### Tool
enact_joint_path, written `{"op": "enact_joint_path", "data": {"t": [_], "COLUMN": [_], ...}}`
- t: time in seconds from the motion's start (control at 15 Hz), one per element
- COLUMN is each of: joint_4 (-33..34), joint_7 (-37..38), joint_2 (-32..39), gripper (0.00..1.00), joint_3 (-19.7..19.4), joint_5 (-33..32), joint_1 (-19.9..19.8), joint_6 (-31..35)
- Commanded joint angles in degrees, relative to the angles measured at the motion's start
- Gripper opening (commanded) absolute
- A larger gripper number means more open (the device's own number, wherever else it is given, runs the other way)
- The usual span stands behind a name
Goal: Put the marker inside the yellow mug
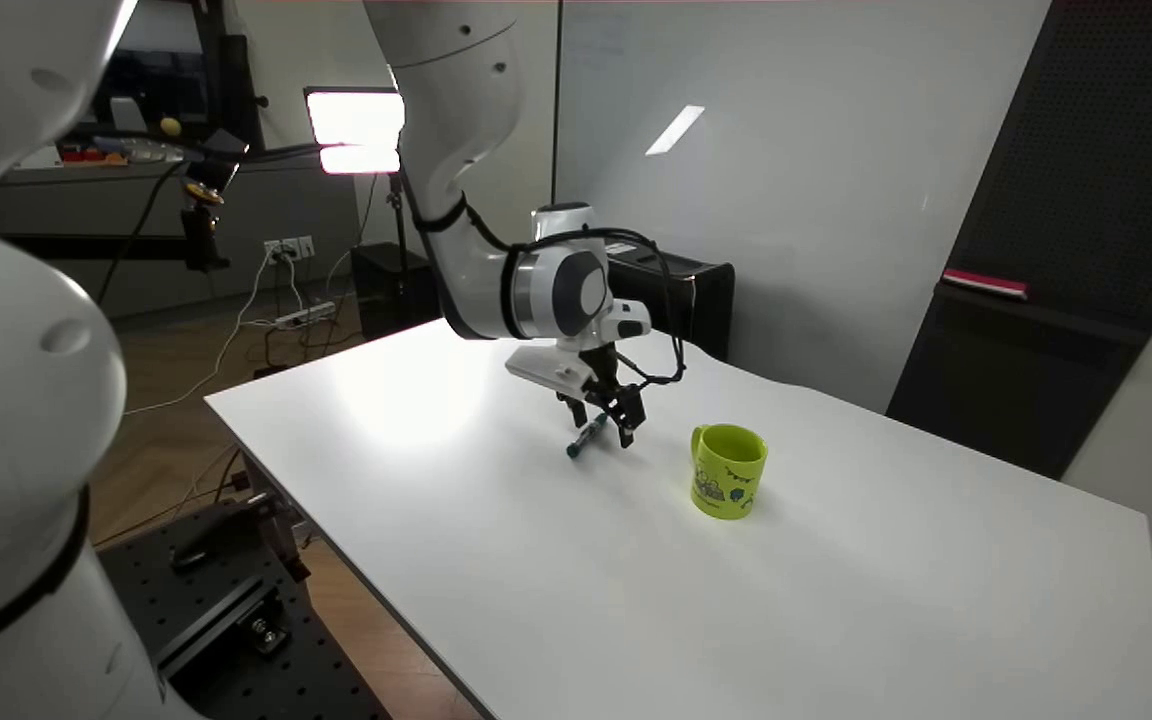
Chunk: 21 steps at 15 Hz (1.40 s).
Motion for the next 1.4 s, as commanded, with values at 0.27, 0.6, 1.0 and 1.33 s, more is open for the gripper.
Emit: {"op": "enact_joint_path", "data": {"t": [0.27, 0.6, 1.0, 1.33], "joint_4": [1.7, 2.1, 2.2, 1.6], "joint_7": [-0.1, -0.8, -1.2, -2.6], "joint_2": [0.5, 0.7, 1.0, 0.3], "gripper": [1.00, 1.00, 0.45, 0.11], "joint_3": [1.3, 3.2, 4.1, 5.7], "joint_5": [0.8, 1.6, 1.7, 2.5], "joint_1": [-0.3, -2.5, -4.5, -7.0], "joint_6": [-2.4, -3.9, -4.4, -4.0]}}
